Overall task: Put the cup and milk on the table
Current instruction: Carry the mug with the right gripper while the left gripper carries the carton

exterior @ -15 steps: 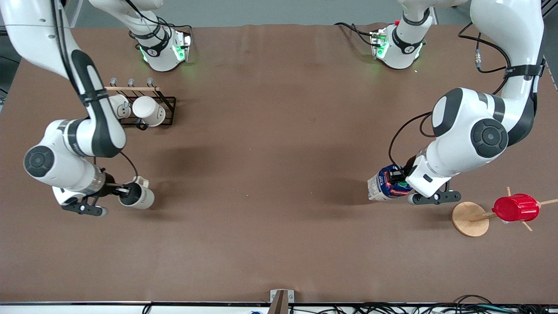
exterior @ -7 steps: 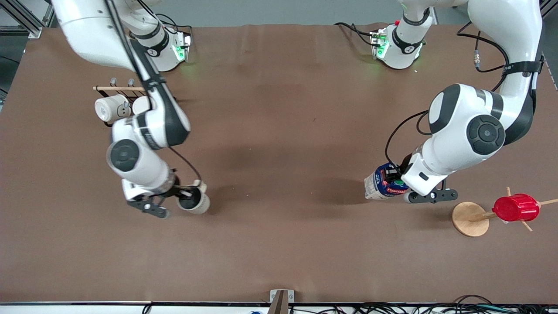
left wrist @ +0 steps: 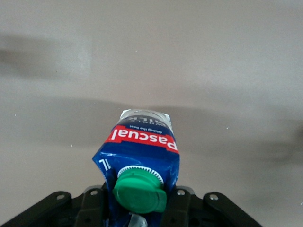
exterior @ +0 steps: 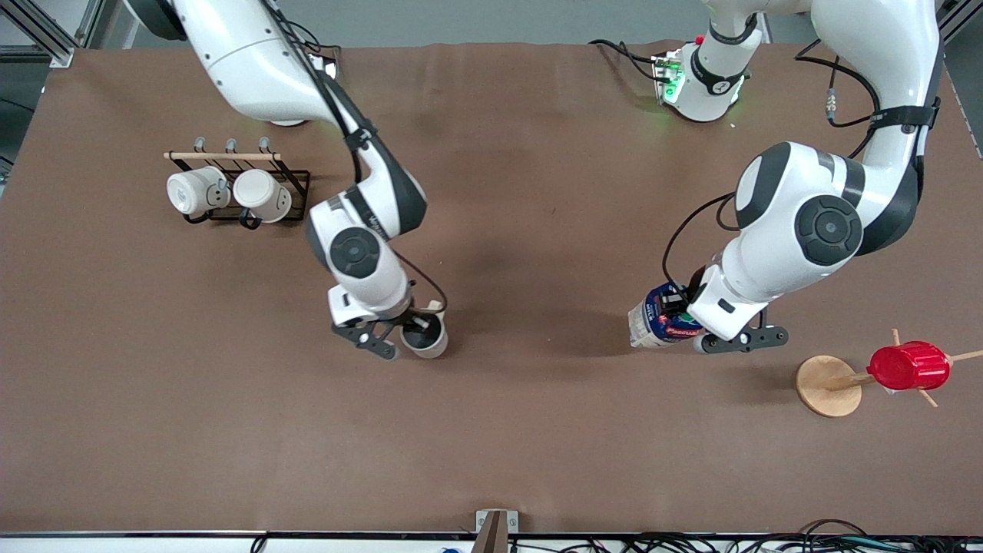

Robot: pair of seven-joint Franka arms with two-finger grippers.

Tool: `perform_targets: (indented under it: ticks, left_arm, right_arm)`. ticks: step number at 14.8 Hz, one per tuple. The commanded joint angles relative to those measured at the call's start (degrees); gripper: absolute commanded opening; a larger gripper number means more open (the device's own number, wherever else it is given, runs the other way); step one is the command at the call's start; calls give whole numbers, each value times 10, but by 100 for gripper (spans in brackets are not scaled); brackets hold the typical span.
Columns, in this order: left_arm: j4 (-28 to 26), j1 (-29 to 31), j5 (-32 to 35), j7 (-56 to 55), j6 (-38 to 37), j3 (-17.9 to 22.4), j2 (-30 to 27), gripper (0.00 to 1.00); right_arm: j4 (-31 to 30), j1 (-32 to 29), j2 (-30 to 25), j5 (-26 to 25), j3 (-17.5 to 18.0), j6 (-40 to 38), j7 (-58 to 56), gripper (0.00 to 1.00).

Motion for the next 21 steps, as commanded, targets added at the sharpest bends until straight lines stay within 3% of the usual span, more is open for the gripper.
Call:
perform_targets:
  ticks: [1,6,7,8,9,10,15,21]
  left_arm:
    - [17,-20,-4,-24,-18,1,-11,13]
    - [45,-67,-3,-74,-18,2,5,13]
    - [45,-74,-1,-76,-18,2,9,13]
    - [46,-83,0,-81,-17,2,13,13]
    - [49,-93,0,-94,-16,2,20,13]
    - [57,-107,0,-113,-15,2,28,13]
    - [94,-158,19,-174,-1,6,69,13]
    - [135,-205,25,-216,39,17,114,13]
  right_arm:
    - [9,28,13,4,-5,9,26,0]
    - [6,61,30,35,-5,53,59,5]
    - [6,64,30,35,-5,50,60,10]
    - [6,63,29,35,-5,45,60,32]
    - [6,63,27,34,-6,44,56,81]
    - [7,63,26,29,-7,43,53,100]
    - [9,47,-22,11,-25,-53,-11,100]
    - [7,39,-126,-3,-119,-139,-98,100]
